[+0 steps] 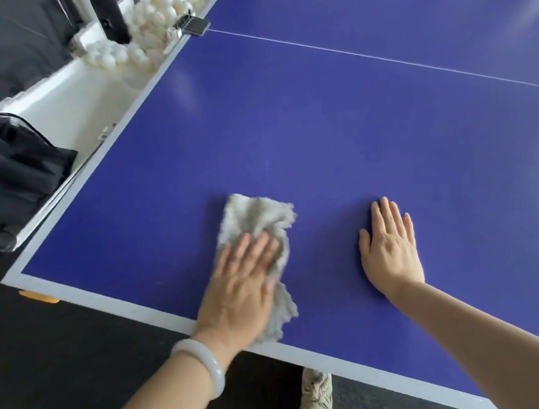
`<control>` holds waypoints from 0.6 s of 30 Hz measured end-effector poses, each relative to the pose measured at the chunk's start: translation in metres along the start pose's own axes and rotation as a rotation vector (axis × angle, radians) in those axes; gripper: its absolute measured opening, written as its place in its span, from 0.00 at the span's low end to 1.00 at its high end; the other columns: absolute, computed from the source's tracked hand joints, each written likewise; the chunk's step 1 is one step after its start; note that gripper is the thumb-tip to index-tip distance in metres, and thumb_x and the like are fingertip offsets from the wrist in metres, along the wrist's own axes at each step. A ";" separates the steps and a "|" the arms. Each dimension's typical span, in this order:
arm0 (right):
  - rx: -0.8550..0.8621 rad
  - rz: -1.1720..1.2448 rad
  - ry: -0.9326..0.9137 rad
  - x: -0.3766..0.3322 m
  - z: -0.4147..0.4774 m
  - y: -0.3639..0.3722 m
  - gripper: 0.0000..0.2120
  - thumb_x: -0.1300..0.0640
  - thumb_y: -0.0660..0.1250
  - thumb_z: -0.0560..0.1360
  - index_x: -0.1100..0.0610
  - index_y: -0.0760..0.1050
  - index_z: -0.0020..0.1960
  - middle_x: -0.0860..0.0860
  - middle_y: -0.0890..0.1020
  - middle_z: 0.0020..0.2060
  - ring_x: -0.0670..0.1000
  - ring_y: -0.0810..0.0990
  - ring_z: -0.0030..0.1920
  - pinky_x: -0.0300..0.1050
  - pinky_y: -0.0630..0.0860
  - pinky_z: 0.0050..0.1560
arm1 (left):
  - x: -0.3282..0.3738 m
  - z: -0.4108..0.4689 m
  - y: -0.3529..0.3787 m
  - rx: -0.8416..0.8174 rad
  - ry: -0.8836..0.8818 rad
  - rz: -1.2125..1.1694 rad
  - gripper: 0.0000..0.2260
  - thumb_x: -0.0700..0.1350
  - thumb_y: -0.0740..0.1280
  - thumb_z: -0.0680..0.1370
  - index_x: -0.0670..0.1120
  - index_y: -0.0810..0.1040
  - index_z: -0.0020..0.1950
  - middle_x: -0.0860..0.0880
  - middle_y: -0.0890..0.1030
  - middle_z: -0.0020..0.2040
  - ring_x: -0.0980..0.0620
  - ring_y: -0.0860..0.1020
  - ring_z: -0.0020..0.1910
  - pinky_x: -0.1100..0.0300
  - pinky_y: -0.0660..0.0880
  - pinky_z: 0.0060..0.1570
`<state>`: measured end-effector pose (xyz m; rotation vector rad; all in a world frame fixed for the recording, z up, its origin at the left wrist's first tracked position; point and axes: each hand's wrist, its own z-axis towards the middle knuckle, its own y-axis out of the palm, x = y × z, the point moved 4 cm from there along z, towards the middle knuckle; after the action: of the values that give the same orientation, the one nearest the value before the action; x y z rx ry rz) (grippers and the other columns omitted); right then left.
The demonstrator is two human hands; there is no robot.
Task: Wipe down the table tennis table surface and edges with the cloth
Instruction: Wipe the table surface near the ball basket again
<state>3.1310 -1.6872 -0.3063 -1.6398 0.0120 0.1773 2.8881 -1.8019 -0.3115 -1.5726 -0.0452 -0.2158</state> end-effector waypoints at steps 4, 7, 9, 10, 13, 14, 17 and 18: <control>-0.035 -0.056 -0.013 -0.003 0.000 -0.005 0.27 0.55 0.47 0.84 0.63 0.47 0.80 0.57 0.47 0.80 0.55 0.42 0.80 0.51 0.38 0.79 | -0.058 -0.005 -0.011 0.019 -0.264 0.006 0.25 0.53 0.42 0.83 0.51 0.48 0.81 0.53 0.48 0.81 0.51 0.44 0.80 0.44 0.50 0.77; 0.012 -0.101 -0.128 -0.028 -0.012 -0.007 0.28 0.62 0.51 0.81 0.64 0.49 0.80 0.59 0.47 0.80 0.56 0.42 0.80 0.51 0.38 0.79 | -0.054 -0.002 -0.013 0.023 -0.324 0.029 0.26 0.53 0.41 0.83 0.51 0.49 0.81 0.53 0.48 0.81 0.50 0.45 0.80 0.44 0.49 0.77; 0.031 0.002 -0.207 -0.068 -0.024 -0.003 0.28 0.62 0.53 0.81 0.64 0.50 0.79 0.58 0.48 0.80 0.55 0.43 0.80 0.49 0.36 0.79 | -0.048 -0.003 -0.013 0.020 -0.363 0.035 0.26 0.53 0.39 0.82 0.51 0.47 0.81 0.52 0.47 0.81 0.50 0.44 0.80 0.45 0.48 0.77; 0.014 0.059 -0.221 -0.090 -0.027 0.001 0.28 0.61 0.52 0.82 0.63 0.50 0.80 0.57 0.48 0.80 0.54 0.42 0.80 0.48 0.36 0.78 | -0.045 -0.005 -0.013 0.028 -0.395 0.037 0.27 0.54 0.38 0.82 0.50 0.47 0.81 0.52 0.46 0.81 0.50 0.43 0.80 0.45 0.47 0.77; -0.023 0.173 -0.140 -0.149 -0.026 0.012 0.27 0.57 0.50 0.83 0.60 0.47 0.80 0.55 0.46 0.80 0.54 0.41 0.80 0.52 0.34 0.78 | -0.021 -0.013 -0.010 0.062 -0.461 0.026 0.27 0.53 0.41 0.82 0.47 0.49 0.81 0.49 0.47 0.81 0.47 0.44 0.80 0.42 0.48 0.77; -0.015 0.162 -0.092 -0.160 -0.026 0.015 0.27 0.56 0.49 0.83 0.60 0.47 0.80 0.54 0.45 0.80 0.54 0.40 0.80 0.55 0.34 0.77 | -0.012 -0.018 -0.008 0.073 -0.431 0.001 0.27 0.53 0.43 0.82 0.46 0.53 0.81 0.48 0.50 0.81 0.46 0.46 0.80 0.41 0.51 0.76; 0.005 0.135 -0.033 -0.167 -0.027 0.022 0.28 0.55 0.49 0.83 0.60 0.48 0.80 0.54 0.46 0.80 0.55 0.41 0.80 0.57 0.36 0.78 | -0.011 -0.037 -0.004 0.049 -0.245 -0.033 0.25 0.52 0.47 0.83 0.47 0.57 0.80 0.48 0.54 0.81 0.47 0.49 0.80 0.41 0.57 0.75; 0.006 0.133 -0.041 -0.165 -0.028 0.023 0.28 0.54 0.49 0.83 0.60 0.49 0.80 0.54 0.48 0.80 0.55 0.42 0.80 0.58 0.37 0.78 | -0.026 -0.043 -0.004 0.035 -0.223 -0.023 0.25 0.52 0.46 0.83 0.47 0.55 0.80 0.49 0.52 0.81 0.48 0.48 0.80 0.42 0.56 0.75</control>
<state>2.9680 -1.7333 -0.3074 -1.6299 0.0907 0.3125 2.8574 -1.8420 -0.3115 -1.5555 -0.2398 -0.0564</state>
